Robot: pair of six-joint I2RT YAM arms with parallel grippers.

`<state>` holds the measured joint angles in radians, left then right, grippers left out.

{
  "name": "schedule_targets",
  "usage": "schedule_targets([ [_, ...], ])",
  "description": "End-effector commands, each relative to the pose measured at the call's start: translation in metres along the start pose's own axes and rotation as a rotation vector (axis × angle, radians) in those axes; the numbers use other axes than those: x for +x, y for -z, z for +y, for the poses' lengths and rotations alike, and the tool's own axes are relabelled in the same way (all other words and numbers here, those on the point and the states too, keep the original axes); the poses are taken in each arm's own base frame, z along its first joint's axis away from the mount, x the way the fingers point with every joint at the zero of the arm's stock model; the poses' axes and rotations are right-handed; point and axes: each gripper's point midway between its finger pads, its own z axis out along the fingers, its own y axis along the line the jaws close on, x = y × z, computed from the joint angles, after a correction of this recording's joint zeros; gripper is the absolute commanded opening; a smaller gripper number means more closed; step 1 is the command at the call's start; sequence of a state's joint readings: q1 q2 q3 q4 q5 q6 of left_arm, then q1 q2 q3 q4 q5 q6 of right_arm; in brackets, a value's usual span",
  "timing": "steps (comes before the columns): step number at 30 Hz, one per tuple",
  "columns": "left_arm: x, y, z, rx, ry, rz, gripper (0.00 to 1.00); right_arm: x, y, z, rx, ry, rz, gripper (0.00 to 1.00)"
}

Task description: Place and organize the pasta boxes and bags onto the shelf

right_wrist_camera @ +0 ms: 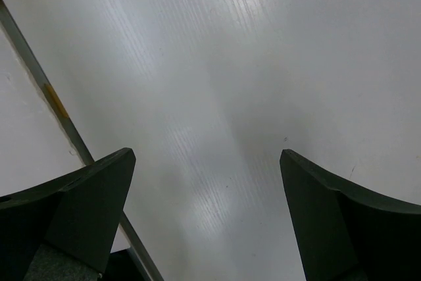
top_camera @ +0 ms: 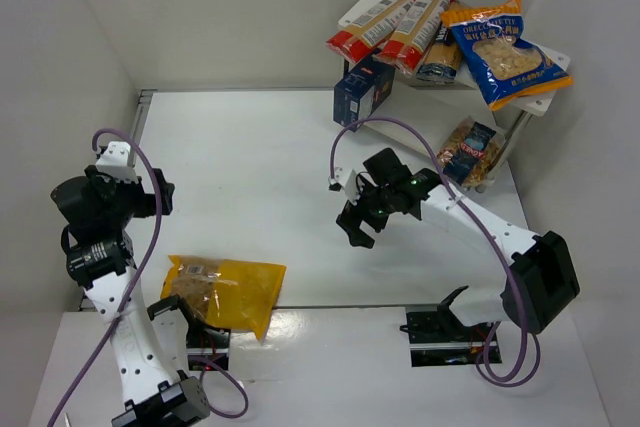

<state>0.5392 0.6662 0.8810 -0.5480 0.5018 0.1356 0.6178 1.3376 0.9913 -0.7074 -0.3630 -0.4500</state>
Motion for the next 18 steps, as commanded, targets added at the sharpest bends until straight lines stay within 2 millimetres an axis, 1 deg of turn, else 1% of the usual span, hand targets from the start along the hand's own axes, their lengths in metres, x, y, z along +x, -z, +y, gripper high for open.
schedule_targets([
  [1,-0.006,0.000,0.002,-0.005,-0.032,-0.026,1.00,-0.015,0.008,0.002,0.016,0.015,-0.063,0.99],
  [3,-0.006,-0.001,0.004,-0.011,-0.025,-0.014,1.00,-0.016,0.010,0.002,0.019,0.018,-0.071,0.99],
  [5,-0.005,-0.002,-0.002,0.036,-0.028,0.002,1.00,-0.017,0.010,0.003,0.011,0.029,-0.075,0.99],
  [6,-0.002,-0.005,-0.003,0.066,-0.058,0.026,1.00,-0.018,0.012,0.004,0.015,0.032,-0.082,0.99],
  [8,-0.001,-0.002,-0.016,0.152,-0.126,0.074,1.00,-0.018,0.012,0.004,0.015,0.032,-0.082,0.99],
  [9,0.006,-0.008,-0.021,0.232,-0.272,0.114,1.00,-0.018,0.012,0.004,0.015,0.032,-0.082,0.99],
  [10,0.018,0.000,-0.031,0.299,-0.328,0.184,1.00,-0.018,0.012,0.004,0.015,0.032,-0.082,0.99],
  [11,0.027,-0.004,-0.036,0.377,-0.488,0.216,1.00,-0.018,0.012,0.004,0.015,0.032,-0.082,0.99],
  [12,0.045,0.002,-0.042,0.434,-0.533,0.289,1.00,-0.018,0.012,0.004,0.015,0.032,-0.082,0.99],
  [13,0.052,0.004,-0.040,0.454,-0.607,0.333,1.00,-0.018,0.012,0.004,0.015,0.032,-0.082,0.99],
  [14,0.061,0.004,-0.043,0.513,-0.656,0.374,1.00,-0.018,0.012,0.003,0.015,0.043,-0.082,0.99],
  [15,0.070,0.011,-0.054,0.614,-0.732,0.405,1.00,-0.017,0.010,0.003,0.012,0.040,-0.075,0.99],
  [16,0.082,0.010,-0.058,0.683,-0.742,0.450,1.00,-0.014,0.010,0.002,0.017,0.036,-0.063,0.99],
  [18,0.098,0.016,-0.068,0.805,-0.775,0.509,1.00,-0.010,0.005,0.000,0.016,0.028,-0.040,0.99],
])
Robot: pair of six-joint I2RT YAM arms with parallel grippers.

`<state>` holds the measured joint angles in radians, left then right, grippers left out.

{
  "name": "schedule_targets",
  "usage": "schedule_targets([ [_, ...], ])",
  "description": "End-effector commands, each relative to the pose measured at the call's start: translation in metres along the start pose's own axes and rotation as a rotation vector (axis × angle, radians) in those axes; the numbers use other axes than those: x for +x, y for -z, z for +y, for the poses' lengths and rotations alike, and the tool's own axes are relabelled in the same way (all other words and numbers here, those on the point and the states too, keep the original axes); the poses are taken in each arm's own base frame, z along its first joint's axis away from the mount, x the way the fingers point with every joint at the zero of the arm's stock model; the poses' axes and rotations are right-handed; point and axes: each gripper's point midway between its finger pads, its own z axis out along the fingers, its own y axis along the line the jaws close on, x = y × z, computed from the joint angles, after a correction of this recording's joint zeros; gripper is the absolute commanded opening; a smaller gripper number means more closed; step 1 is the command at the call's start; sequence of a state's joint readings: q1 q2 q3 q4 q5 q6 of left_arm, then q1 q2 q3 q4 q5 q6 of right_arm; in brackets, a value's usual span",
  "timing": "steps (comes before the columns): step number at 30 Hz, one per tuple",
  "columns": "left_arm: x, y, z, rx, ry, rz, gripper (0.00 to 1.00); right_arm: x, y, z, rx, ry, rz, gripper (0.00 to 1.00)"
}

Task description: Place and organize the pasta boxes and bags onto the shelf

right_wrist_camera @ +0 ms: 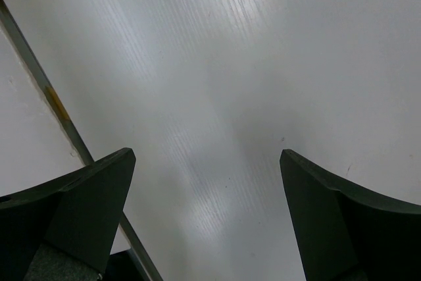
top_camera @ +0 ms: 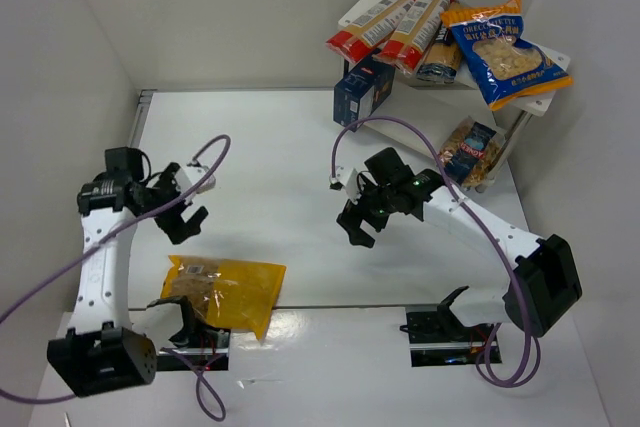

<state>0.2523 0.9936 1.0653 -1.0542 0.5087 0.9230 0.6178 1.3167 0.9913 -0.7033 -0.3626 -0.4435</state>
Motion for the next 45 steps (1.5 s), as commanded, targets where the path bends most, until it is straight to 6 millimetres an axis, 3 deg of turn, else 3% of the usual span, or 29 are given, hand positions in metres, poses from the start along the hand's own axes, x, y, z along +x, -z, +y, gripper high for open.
schedule_targets([
  [1,0.020,-0.008,-0.040,0.296,-0.192,0.098,1.00,-0.006,0.000,0.000,0.007,0.025,-0.018,0.99],
  [4,0.022,-0.024,-0.054,0.401,-0.179,0.128,1.00,-0.003,-0.004,-0.001,0.000,0.019,-0.003,0.99],
  [7,0.028,-0.043,-0.049,0.376,-0.158,0.177,1.00,-0.003,-0.004,-0.001,-0.004,0.015,0.005,0.99],
  [10,0.016,-0.045,-0.028,0.195,-0.090,0.109,1.00,-0.013,-0.006,0.004,-0.042,0.022,-0.030,0.99],
  [12,0.003,-0.043,0.006,-0.015,-0.054,0.039,1.00,-0.022,-0.008,0.007,-0.072,0.029,-0.060,0.99],
  [15,-0.018,-0.013,0.037,-0.314,0.129,-0.091,1.00,-0.053,-0.016,0.019,-0.176,0.035,-0.126,0.99],
  [16,-0.024,0.001,0.042,-0.386,0.170,-0.131,1.00,-0.073,-0.015,0.020,-0.187,0.051,-0.162,0.99],
  [17,-0.027,0.014,0.054,-0.470,0.298,-0.172,1.00,-0.079,-0.029,0.029,-0.228,0.058,-0.150,0.99],
  [19,-0.021,0.041,0.074,-0.644,0.414,-0.178,1.00,-0.114,-0.038,0.035,-0.230,0.093,-0.205,0.99],
  [20,-0.010,0.061,0.084,-0.775,0.517,-0.181,1.00,-0.118,-0.058,0.051,-0.248,0.109,-0.172,0.99],
  [21,-0.005,0.070,0.087,-0.828,0.552,-0.181,1.00,-0.140,-0.061,0.058,-0.242,0.154,-0.209,0.99],
  [22,-0.002,0.080,0.091,-0.887,0.581,-0.196,1.00,-0.146,-0.069,0.068,-0.254,0.167,-0.206,0.99],
  [23,0.005,0.086,0.094,-0.937,0.631,-0.205,1.00,-0.144,-0.087,0.095,-0.298,0.207,-0.169,0.99],
  [25,0.015,0.098,0.098,-1.005,0.684,-0.199,1.00,-0.158,-0.097,0.119,-0.324,0.247,-0.185,0.99],
  [26,0.024,0.108,0.101,-1.050,0.710,-0.193,1.00,-0.153,-0.110,0.143,-0.364,0.264,-0.156,0.99],
  [30,0.033,0.116,0.108,-1.097,0.735,-0.196,1.00,-0.153,-0.124,0.193,-0.443,0.270,-0.155,0.99],
  [34,0.040,0.117,0.113,-1.112,0.764,-0.186,1.00,-0.137,-0.144,0.215,-0.458,0.254,-0.112,0.99],
  [40,0.044,0.122,0.115,-1.134,0.774,-0.190,1.00,-0.123,-0.179,0.213,-0.424,0.224,-0.049,0.99],
  [42,0.042,0.121,0.115,-1.123,0.763,-0.191,1.00,-0.124,-0.182,0.219,-0.467,0.223,-0.041,0.99],
  [45,0.042,0.118,0.115,-1.114,0.761,-0.196,1.00,-0.108,-0.198,0.231,-0.494,0.228,0.010,0.99],
])
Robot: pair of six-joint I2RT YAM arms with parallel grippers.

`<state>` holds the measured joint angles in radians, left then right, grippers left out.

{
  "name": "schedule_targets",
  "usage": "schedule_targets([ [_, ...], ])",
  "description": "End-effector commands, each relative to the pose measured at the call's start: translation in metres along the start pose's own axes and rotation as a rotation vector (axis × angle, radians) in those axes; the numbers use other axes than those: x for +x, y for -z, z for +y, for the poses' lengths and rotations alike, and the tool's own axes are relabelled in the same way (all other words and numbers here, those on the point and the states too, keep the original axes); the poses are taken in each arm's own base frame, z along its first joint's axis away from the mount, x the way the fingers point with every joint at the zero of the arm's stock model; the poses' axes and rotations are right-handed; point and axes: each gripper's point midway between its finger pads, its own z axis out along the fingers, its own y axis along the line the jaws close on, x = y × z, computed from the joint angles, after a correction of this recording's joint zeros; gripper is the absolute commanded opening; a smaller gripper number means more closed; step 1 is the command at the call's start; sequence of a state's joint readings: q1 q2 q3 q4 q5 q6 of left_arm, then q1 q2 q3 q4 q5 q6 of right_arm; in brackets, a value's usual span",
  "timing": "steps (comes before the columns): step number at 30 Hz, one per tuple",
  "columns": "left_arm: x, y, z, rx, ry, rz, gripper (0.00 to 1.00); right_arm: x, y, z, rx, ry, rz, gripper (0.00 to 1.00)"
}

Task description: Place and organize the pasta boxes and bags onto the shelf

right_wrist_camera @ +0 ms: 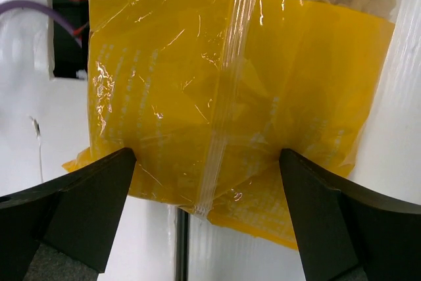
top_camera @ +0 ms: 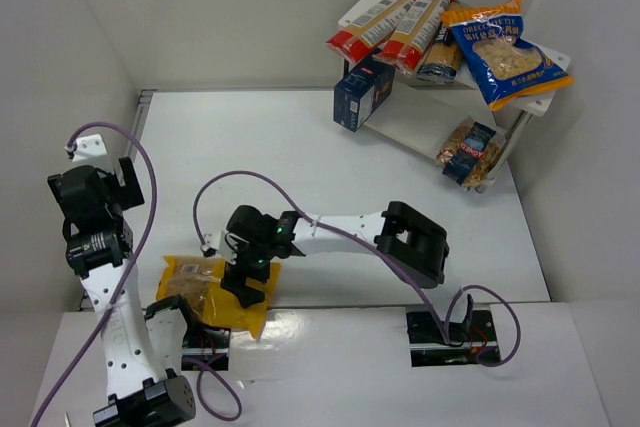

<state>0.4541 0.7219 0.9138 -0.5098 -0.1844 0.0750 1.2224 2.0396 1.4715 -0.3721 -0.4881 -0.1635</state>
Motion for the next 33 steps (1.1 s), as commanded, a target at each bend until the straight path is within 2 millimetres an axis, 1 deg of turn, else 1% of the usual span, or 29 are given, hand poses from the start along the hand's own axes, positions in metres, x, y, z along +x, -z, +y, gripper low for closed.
schedule_targets([
  [1,-0.011,0.002,0.000,0.002,0.022,-0.057,1.00,0.008,-0.032,0.006,-0.032,0.002,0.029,0.99],
  [3,-0.008,0.000,-0.005,0.027,0.021,-0.052,1.00,0.016,-0.038,0.001,-0.025,0.009,0.049,0.99],
  [4,-0.008,0.000,-0.005,0.027,0.021,-0.052,1.00,0.022,-0.040,0.000,-0.027,0.015,0.065,0.91],
  [5,-0.008,0.000,-0.006,0.036,0.020,-0.053,1.00,0.023,-0.045,-0.005,-0.019,0.034,0.077,0.72],
  [6,-0.008,0.000,-0.008,0.047,0.011,-0.055,1.00,0.028,-0.045,-0.007,-0.009,0.022,0.103,0.39],
  [7,-0.005,-0.001,-0.009,0.048,0.010,-0.046,1.00,0.029,-0.045,-0.010,0.009,0.023,0.107,0.08],
  [8,-0.005,-0.001,-0.010,0.059,0.000,-0.048,1.00,0.027,-0.043,-0.018,0.056,0.026,0.113,0.00],
  [9,-0.005,-0.001,-0.013,0.074,0.000,-0.050,1.00,0.031,-0.041,-0.021,0.068,0.047,0.131,0.00],
  [11,-0.002,-0.002,-0.018,0.107,-0.011,-0.037,1.00,0.022,-0.026,-0.033,0.117,0.052,0.114,0.00],
  [12,-0.006,-0.004,-0.021,0.128,-0.031,-0.040,1.00,0.006,-0.007,-0.043,0.150,0.065,0.068,0.00],
  [14,-0.002,-0.006,-0.039,0.233,-0.056,-0.026,1.00,-0.009,0.018,-0.057,0.205,0.077,0.029,0.00],
  [15,-0.003,-0.006,-0.045,0.275,-0.095,-0.031,1.00,-0.025,0.043,-0.067,0.247,0.085,-0.021,0.00],
  [16,0.002,-0.006,-0.061,0.372,-0.112,-0.014,1.00,-0.029,0.056,-0.070,0.260,0.091,-0.034,0.00],
  [17,0.002,-0.006,-0.068,0.418,-0.128,-0.011,1.00,-0.036,0.069,-0.074,0.285,0.088,-0.052,0.00],
  [18,0.003,-0.006,-0.075,0.473,-0.185,-0.016,1.00,-0.047,0.092,-0.081,0.315,0.101,-0.093,0.00],
  [19,0.007,-0.004,-0.092,0.587,-0.203,-0.003,1.00,-0.050,0.104,-0.085,0.341,0.095,-0.103,0.00],
  [20,0.006,-0.002,-0.098,0.633,-0.222,-0.011,1.00,-0.054,0.115,-0.089,0.357,0.102,-0.121,0.00],
  [21,0.011,-0.003,-0.107,0.692,-0.241,0.002,1.00,-0.056,0.130,-0.098,0.373,0.086,-0.145,0.00],
  [22,0.010,0.000,-0.112,0.750,-0.315,-0.029,1.00,-0.064,0.146,-0.098,0.381,0.088,-0.181,0.00],
  [23,0.014,0.008,-0.125,0.845,-0.326,-0.039,1.00,-0.068,0.156,-0.102,0.386,0.086,-0.207,0.00],
  [24,0.015,0.009,-0.130,0.896,-0.348,-0.042,1.00,-0.063,0.167,-0.112,0.382,0.063,-0.224,0.00],
  [25,0.023,0.011,-0.135,0.952,-0.401,-0.048,1.00,-0.064,0.176,-0.114,0.381,0.058,-0.240,0.00],
  [26,0.026,0.012,-0.146,1.024,-0.414,-0.046,1.00,-0.068,0.185,-0.117,0.380,0.050,-0.270,0.00],
  [28,0.032,0.014,-0.162,1.117,-0.470,-0.065,1.00,-0.066,0.199,-0.130,0.374,0.009,-0.305,0.00],
  [29,0.043,0.010,-0.169,1.160,-0.465,-0.036,1.00,-0.066,0.204,-0.135,0.373,0.006,-0.319,0.00],
  [30,0.045,0.009,-0.172,1.186,-0.465,-0.038,1.00,-0.065,0.207,-0.137,0.365,0.000,-0.327,0.00],
  [31,0.052,0.012,-0.183,1.256,-0.464,-0.044,1.00,-0.060,0.209,-0.143,0.337,-0.032,-0.337,0.00],
  [32,0.054,0.015,-0.189,1.292,-0.458,-0.046,1.00,-0.057,0.208,-0.145,0.318,-0.049,-0.340,0.00],
  [33,0.059,0.018,-0.195,1.323,-0.460,-0.044,1.00,-0.059,0.210,-0.148,0.308,-0.049,-0.351,0.00],
])
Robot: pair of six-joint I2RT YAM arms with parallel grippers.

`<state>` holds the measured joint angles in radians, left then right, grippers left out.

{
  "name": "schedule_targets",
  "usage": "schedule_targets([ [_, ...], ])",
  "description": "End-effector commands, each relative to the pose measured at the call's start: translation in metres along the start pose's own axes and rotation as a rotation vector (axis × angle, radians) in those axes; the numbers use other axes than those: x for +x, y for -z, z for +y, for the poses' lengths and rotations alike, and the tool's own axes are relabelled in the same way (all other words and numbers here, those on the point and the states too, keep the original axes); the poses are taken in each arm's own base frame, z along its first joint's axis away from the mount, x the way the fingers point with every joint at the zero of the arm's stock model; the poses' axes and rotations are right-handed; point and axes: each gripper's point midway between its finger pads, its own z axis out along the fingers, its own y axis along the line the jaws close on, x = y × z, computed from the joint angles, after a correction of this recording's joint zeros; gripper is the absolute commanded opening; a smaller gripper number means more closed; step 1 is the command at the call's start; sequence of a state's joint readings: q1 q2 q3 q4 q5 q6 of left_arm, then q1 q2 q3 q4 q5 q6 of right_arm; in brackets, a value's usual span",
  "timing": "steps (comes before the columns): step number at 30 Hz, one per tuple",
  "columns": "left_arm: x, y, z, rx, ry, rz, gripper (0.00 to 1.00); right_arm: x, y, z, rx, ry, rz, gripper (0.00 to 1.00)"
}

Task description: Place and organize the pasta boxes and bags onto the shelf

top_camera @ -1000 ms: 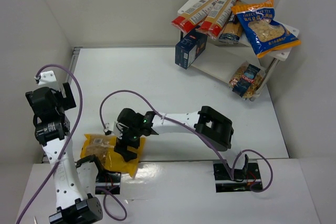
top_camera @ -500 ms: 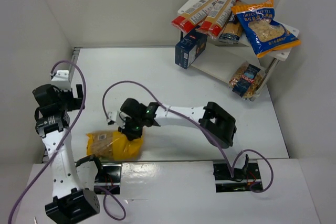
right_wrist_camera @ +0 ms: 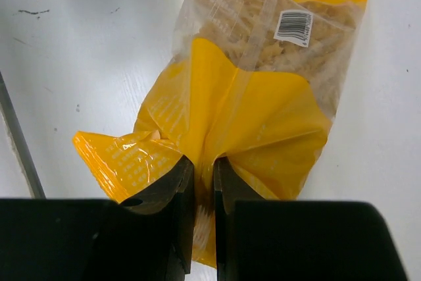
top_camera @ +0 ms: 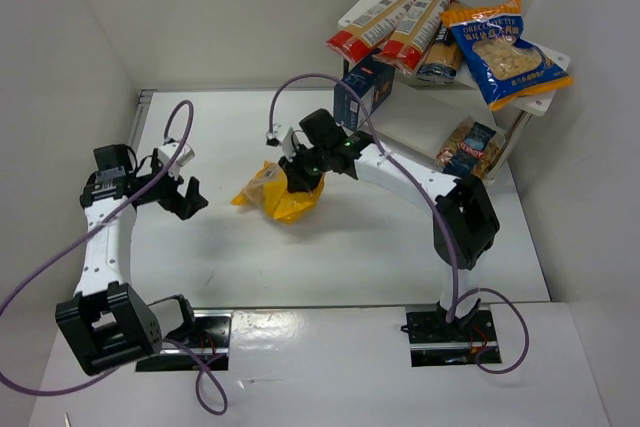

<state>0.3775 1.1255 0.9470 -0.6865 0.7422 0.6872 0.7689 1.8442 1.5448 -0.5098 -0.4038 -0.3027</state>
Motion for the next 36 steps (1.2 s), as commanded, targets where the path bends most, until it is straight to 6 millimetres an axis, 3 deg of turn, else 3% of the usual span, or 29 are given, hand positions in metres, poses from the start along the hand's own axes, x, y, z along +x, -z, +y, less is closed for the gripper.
schedule_targets([
  [1,-0.016,-0.017,-0.029,0.189,-0.129,-0.120,1.00,-0.046,0.019,0.017,-0.146,0.012,-0.167,0.00],
  [3,-0.013,-0.028,-0.035,0.204,-0.166,-0.118,1.00,-0.036,0.007,0.013,-0.179,-0.010,-0.136,0.00],
  [4,-0.020,-0.033,-0.029,0.163,-0.226,-0.145,1.00,-0.036,0.003,0.016,-0.206,-0.013,-0.136,0.00],
  [5,-0.012,-0.041,-0.040,0.176,-0.248,-0.139,1.00,-0.024,-0.008,0.017,-0.232,-0.036,-0.103,0.00],
  [8,-0.013,-0.058,-0.040,0.166,-0.295,-0.135,1.00,-0.020,-0.020,0.022,-0.325,-0.067,-0.091,0.00],
  [13,-0.022,-0.083,-0.019,0.029,-0.417,-0.151,1.00,-0.010,-0.027,0.028,-0.454,-0.126,-0.067,0.00],
  [17,-0.014,-0.099,-0.014,-0.014,-0.486,-0.133,1.00,-0.009,-0.020,0.016,-0.502,-0.183,-0.088,0.01],
  [18,-0.013,-0.101,-0.015,-0.019,-0.495,-0.136,1.00,-0.008,-0.015,0.008,-0.502,-0.197,-0.101,0.15],
  [19,-0.013,-0.101,-0.014,-0.020,-0.510,-0.136,1.00,-0.008,-0.012,0.003,-0.503,-0.206,-0.111,0.44],
  [21,-0.003,-0.103,-0.019,-0.008,-0.521,-0.110,1.00,-0.010,0.002,-0.012,-0.521,-0.248,-0.143,0.86],
  [23,0.004,-0.103,-0.014,-0.023,-0.564,-0.074,1.00,-0.013,0.017,-0.019,-0.523,-0.274,-0.163,1.00],
  [27,0.018,-0.102,-0.024,0.029,-0.633,-0.018,1.00,-0.023,0.049,-0.034,-0.444,-0.248,-0.199,1.00],
  [28,0.011,-0.101,-0.027,0.036,-0.669,-0.025,1.00,-0.023,0.054,-0.034,-0.418,-0.232,-0.194,1.00],
  [32,0.018,-0.105,-0.045,0.103,-0.774,0.017,1.00,-0.012,0.059,-0.027,-0.401,-0.238,-0.173,1.00],
  [34,0.038,-0.108,-0.045,0.097,-0.816,0.087,1.00,-0.006,0.058,-0.026,-0.394,-0.249,-0.160,1.00],
  [36,0.043,-0.111,-0.042,0.068,-0.903,0.116,1.00,-0.001,0.058,-0.026,-0.386,-0.246,-0.151,1.00],
])
